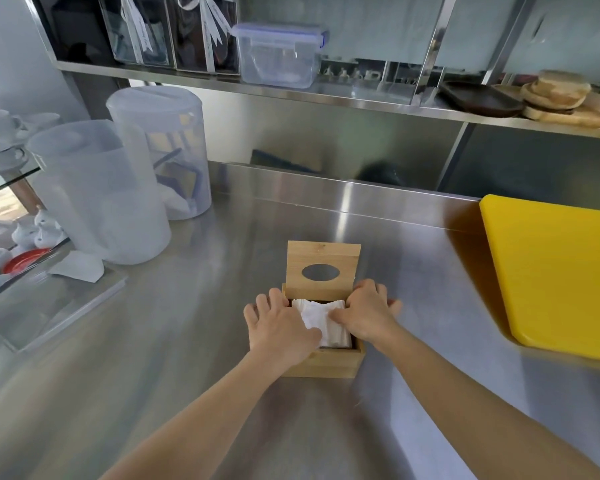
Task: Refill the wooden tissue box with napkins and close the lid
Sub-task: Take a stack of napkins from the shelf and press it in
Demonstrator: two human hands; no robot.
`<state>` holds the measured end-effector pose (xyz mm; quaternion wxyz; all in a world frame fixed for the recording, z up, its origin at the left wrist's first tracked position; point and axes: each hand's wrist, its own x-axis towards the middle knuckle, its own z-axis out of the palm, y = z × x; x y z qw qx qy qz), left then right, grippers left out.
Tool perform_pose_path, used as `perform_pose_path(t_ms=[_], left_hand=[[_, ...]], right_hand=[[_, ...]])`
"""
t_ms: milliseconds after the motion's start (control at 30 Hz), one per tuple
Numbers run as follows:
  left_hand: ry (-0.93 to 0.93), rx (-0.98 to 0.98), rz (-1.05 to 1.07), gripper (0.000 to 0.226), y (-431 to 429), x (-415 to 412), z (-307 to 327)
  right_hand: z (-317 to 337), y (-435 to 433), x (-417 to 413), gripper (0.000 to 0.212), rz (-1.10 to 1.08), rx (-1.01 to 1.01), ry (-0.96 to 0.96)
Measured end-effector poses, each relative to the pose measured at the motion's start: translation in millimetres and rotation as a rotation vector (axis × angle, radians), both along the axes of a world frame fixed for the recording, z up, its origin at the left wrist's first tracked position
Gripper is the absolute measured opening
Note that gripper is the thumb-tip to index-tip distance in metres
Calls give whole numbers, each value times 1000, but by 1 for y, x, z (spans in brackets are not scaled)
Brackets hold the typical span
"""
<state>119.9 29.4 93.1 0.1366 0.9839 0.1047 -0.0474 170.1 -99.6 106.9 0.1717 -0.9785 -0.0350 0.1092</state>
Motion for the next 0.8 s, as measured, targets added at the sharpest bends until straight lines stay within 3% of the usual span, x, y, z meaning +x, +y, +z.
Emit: perform_pose_path(t_ms=[333,500,667,800], left_hand=[[100,191,-170,50,7,4,0],[83,225,-219,48,7,3,5],[58,-29,-230,52,22,1,19],[-197,-169,-231,30,27,0,38]], right_hand=[[-11,3,6,34,115,-233,72],[-21,1,-5,38,125,-271,-66],[-16,-5,-10,26,116,-246,-302],[-13,-13,-6,14,183,-134,-516]])
